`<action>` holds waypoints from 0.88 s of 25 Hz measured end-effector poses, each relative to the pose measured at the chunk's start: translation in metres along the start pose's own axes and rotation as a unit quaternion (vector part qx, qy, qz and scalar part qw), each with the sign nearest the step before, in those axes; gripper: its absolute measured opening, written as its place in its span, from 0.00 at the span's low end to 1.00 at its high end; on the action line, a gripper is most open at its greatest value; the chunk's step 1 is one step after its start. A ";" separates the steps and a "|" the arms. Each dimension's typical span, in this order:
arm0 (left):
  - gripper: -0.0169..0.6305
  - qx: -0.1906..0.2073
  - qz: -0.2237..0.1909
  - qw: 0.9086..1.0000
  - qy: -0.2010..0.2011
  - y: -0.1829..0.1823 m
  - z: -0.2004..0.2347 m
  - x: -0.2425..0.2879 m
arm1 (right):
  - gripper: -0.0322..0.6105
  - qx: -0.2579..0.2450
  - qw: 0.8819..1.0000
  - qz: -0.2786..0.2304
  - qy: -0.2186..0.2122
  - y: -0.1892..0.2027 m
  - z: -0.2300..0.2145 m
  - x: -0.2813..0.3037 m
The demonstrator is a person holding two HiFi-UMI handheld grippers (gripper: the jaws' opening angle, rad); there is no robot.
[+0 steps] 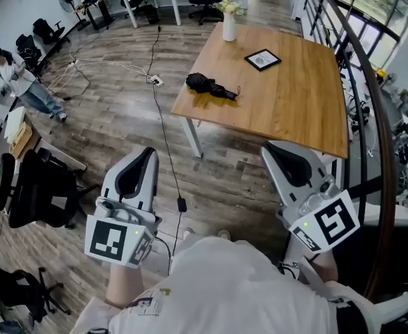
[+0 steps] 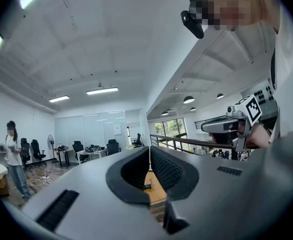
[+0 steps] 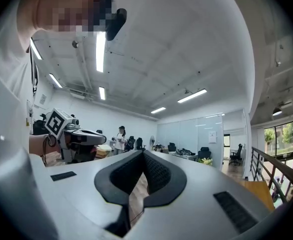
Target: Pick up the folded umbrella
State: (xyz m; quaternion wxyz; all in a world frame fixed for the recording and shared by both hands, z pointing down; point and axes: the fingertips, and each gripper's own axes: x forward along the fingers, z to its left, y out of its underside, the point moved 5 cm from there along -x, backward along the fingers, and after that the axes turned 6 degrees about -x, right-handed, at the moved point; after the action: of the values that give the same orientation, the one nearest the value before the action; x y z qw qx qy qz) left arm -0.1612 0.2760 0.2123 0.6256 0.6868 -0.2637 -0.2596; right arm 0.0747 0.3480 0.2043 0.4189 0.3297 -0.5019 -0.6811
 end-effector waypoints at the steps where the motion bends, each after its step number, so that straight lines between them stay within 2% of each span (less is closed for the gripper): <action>1: 0.06 0.001 0.001 1.000 0.001 0.001 -0.002 0.001 | 0.10 0.000 1.000 0.003 -0.001 0.002 -0.001 -0.001; 5: 0.06 -0.003 0.007 1.000 0.010 0.006 -0.006 0.006 | 0.10 -0.004 1.000 0.013 -0.008 0.010 0.000 -0.002; 8: 0.06 -0.011 0.008 1.000 0.017 0.004 -0.006 0.007 | 0.10 0.008 1.000 -0.009 0.013 0.007 -0.003 -0.004; 9: 0.06 -0.010 0.009 1.000 0.017 0.004 -0.005 0.008 | 0.15 0.019 0.999 -0.026 0.025 0.003 -0.007 -0.005; 10: 0.06 -0.008 0.009 1.000 0.018 0.003 -0.005 0.010 | 0.47 0.030 0.998 -0.042 0.036 -0.001 -0.011 -0.007; 11: 0.06 -0.006 0.009 1.000 0.019 0.002 -0.005 0.011 | 0.60 0.038 0.997 -0.052 0.044 -0.005 -0.016 -0.009; 17: 0.06 -0.005 0.007 1.000 0.025 -0.001 -0.013 0.017 | 0.60 0.013 0.998 -0.039 0.054 -0.006 -0.021 -0.018; 22: 0.06 -0.004 0.014 1.000 0.027 0.004 -0.022 0.024 | 0.60 0.024 0.998 -0.037 0.045 0.002 -0.026 -0.021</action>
State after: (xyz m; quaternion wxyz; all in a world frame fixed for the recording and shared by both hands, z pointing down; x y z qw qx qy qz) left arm -0.1289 0.2753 0.2175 0.6388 0.6875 -0.2553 -0.2326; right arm 0.1070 0.3560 0.1992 0.4074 0.3888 -0.4863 -0.6681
